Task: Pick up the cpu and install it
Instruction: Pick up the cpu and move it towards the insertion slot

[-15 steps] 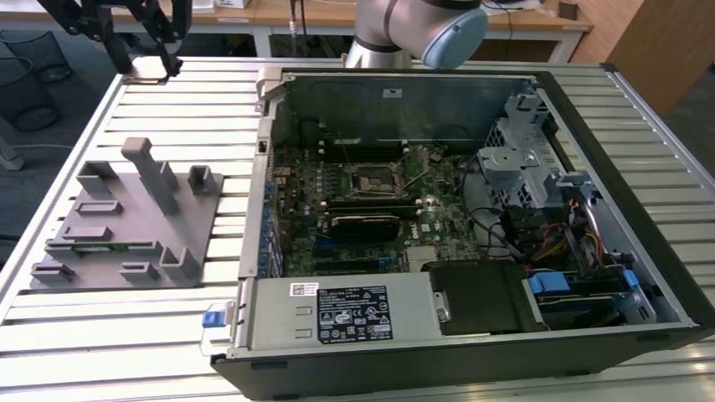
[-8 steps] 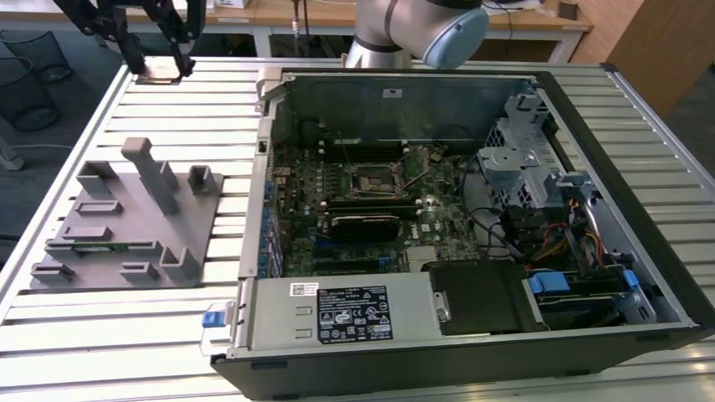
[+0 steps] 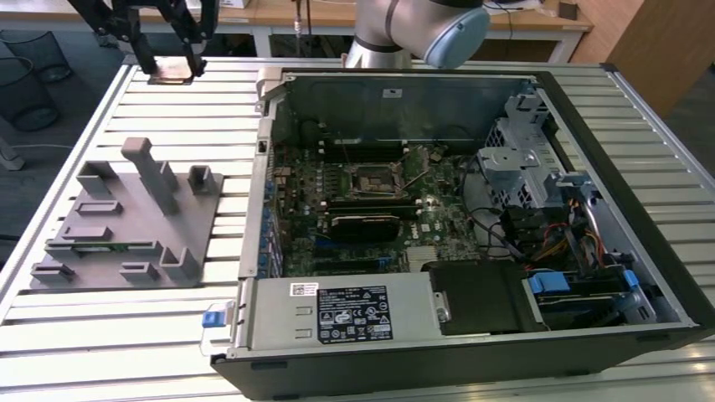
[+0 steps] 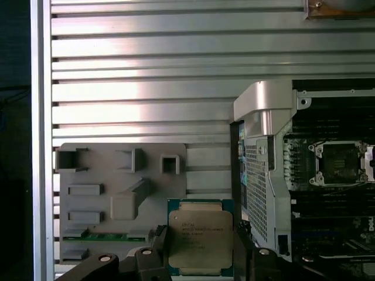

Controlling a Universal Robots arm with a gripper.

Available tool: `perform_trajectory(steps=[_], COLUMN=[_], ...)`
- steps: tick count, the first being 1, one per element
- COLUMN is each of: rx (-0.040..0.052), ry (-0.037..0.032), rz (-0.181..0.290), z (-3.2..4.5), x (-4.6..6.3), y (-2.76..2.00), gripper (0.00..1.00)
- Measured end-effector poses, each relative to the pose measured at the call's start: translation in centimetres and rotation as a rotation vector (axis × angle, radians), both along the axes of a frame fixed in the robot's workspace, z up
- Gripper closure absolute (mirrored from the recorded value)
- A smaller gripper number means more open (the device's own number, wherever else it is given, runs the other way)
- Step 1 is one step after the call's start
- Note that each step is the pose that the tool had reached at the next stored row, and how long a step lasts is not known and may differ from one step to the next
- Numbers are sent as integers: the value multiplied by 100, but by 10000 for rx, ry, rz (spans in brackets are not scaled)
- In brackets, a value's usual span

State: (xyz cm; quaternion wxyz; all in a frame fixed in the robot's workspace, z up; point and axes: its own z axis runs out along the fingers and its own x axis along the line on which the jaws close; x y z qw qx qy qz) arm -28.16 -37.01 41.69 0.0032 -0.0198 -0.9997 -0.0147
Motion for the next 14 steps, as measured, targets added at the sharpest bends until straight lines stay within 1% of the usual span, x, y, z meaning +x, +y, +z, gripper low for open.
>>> perform_trajectory(steps=[14], rx=[0], ry=[0], rz=[0], z=[0], x=[215], y=[0], gripper=[47])
